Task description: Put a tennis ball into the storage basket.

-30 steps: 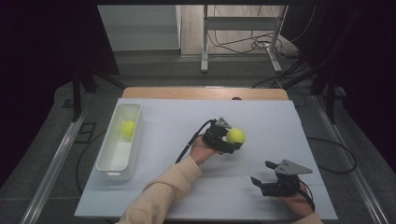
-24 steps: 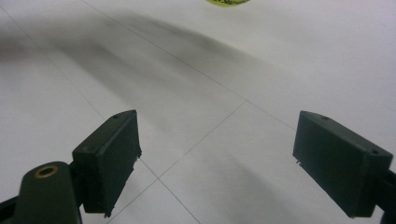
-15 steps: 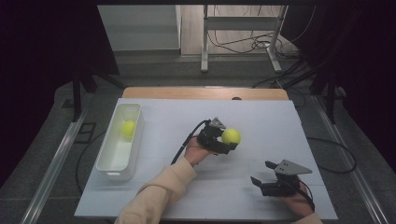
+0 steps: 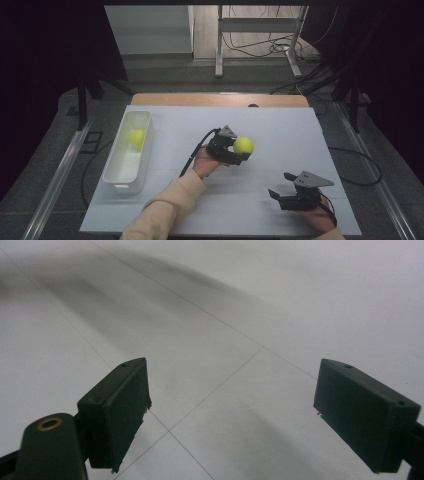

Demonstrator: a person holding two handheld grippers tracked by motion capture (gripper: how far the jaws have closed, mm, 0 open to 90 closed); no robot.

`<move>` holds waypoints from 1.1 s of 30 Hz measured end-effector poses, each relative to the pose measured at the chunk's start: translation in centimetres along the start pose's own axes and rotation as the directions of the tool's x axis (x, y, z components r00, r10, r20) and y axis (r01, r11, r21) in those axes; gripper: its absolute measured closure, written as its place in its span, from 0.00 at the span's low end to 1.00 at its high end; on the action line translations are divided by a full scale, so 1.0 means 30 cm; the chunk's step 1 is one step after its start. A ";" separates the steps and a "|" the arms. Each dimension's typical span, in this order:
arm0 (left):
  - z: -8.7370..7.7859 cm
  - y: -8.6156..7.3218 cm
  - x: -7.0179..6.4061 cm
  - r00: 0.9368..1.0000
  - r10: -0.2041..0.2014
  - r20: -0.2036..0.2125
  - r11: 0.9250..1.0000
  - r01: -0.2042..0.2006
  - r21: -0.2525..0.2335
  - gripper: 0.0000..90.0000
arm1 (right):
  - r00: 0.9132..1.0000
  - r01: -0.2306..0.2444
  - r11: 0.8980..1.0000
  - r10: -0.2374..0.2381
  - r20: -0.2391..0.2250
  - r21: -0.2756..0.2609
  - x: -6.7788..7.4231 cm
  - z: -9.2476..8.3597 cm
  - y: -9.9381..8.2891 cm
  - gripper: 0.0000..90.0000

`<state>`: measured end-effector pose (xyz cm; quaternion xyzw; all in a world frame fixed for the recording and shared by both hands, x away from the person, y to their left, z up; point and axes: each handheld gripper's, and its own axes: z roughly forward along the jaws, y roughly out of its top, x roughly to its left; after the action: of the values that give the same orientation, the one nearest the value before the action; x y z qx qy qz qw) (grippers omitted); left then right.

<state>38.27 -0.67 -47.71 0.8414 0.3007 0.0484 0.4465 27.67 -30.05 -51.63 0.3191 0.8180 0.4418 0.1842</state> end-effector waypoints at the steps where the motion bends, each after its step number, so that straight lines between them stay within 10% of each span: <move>1: -0.007 -0.004 0.001 1.000 0.003 -0.001 1.000 -0.003 0.000 0.30 | 1.000 0.000 1.000 0.000 0.002 0.001 0.000 0.000 0.000 0.17; 33: -0.105 -0.066 0.021 1.000 -0.016 -0.014 0.999 0.016 -0.038 0.30 | 1.000 0.001 1.000 -0.001 0.013 0.012 0.003 0.003 0.000 0.17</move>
<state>36.77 2.78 -47.48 0.8300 0.3095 0.0564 0.4606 27.67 -29.94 -51.69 0.3228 0.8194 0.4348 0.1879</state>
